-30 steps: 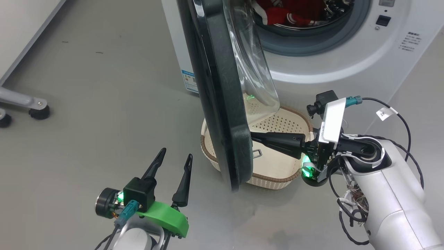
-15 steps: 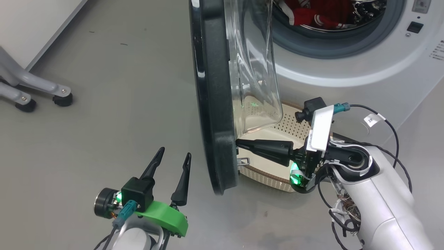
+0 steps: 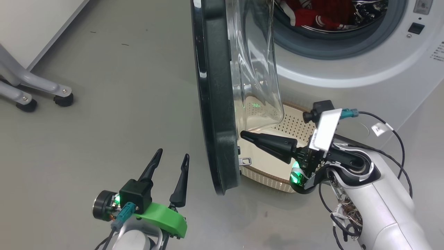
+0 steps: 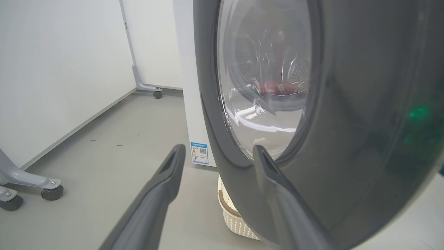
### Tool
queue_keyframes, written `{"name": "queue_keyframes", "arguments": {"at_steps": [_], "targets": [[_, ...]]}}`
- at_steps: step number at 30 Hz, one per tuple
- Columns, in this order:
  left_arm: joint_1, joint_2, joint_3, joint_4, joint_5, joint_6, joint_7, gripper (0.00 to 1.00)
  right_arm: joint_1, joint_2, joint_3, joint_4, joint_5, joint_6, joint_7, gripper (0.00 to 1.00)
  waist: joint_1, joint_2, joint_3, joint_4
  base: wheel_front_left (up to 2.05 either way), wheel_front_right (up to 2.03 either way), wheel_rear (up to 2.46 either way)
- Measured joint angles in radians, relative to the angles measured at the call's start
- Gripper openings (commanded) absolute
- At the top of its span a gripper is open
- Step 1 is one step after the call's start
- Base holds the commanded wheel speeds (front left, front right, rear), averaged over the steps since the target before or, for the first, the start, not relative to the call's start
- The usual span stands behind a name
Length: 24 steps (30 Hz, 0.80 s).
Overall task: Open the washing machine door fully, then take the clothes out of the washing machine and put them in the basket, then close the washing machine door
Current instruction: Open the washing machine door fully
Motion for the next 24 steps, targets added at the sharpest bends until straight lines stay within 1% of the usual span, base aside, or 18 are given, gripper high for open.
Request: {"name": "queue_keyframes", "arguments": {"at_steps": [4, 5, 6, 7, 8, 12, 17, 18, 21, 24], "targets": [[0.001, 0.000, 0.002, -0.003, -0.004, 0.000, 0.000, 1.00, 0.028, 0.000, -0.039, -0.009, 0.015, 0.000, -0.056, 0.00, 0.0000, 0.0000, -0.002, -0.005, 0.00, 0.00, 0.00], [0.001, 0.000, 0.003, -0.003, -0.004, 0.000, 0.000, 1.00, 0.036, 0.000, -0.048, -0.012, 0.020, 0.000, -0.068, 0.03, 0.0000, 0.0000, -0.002, -0.007, 0.00, 0.00, 0.00], [0.001, 0.000, 0.003, -0.003, -0.004, 0.001, 0.000, 1.00, 0.046, 0.000, -0.061, -0.014, 0.022, 0.000, -0.086, 0.30, 0.0000, 0.0000, -0.003, -0.009, 0.00, 0.00, 0.00], [0.001, 0.000, 0.003, -0.003, -0.004, 0.003, 0.000, 1.00, 0.056, 0.000, -0.073, -0.015, 0.022, 0.000, -0.104, 0.77, 0.0000, 0.0000, -0.004, -0.010, 0.00, 0.00, 0.00], [0.001, 0.000, 0.004, -0.003, -0.004, 0.003, 0.000, 1.00, 0.066, 0.000, -0.082, -0.015, 0.022, 0.001, -0.116, 1.00, 0.0001, 0.0000, -0.006, -0.012, 0.00, 0.00, 0.00], [0.004, 0.000, 0.003, -0.002, -0.004, 0.003, 0.000, 1.00, 0.131, 0.002, -0.147, -0.030, 0.015, 0.002, -0.206, 1.00, 0.0000, 0.0000, -0.014, -0.022, 0.00, 0.00, 0.00], [0.018, 0.002, 0.015, -0.002, -0.004, 0.008, 0.000, 1.00, 0.193, 0.005, -0.203, -0.074, -0.043, 0.003, -0.301, 1.00, 0.0000, 0.0000, -0.022, -0.036, 0.00, 0.00, 0.00], [0.018, 0.002, 0.015, -0.002, -0.004, 0.008, 0.000, 1.00, 0.193, 0.005, -0.203, -0.074, -0.043, 0.003, -0.301, 1.00, 0.0000, 0.0000, -0.022, -0.036, 0.00, 0.00, 0.00], [0.022, 0.002, 0.012, 0.003, -0.004, 0.008, 0.000, 1.00, 0.236, -0.009, -0.221, -0.102, -0.122, 0.003, -0.367, 1.00, 0.0000, 0.0000, -0.029, -0.044, 0.00, 0.00, 0.00], [0.024, 0.002, 0.009, 0.011, -0.004, 0.008, 0.000, 1.00, 0.299, -0.027, -0.249, -0.123, -0.204, 0.003, -0.456, 1.00, 0.0000, 0.0000, -0.040, -0.047, 0.00, 0.00, 0.00]]}}
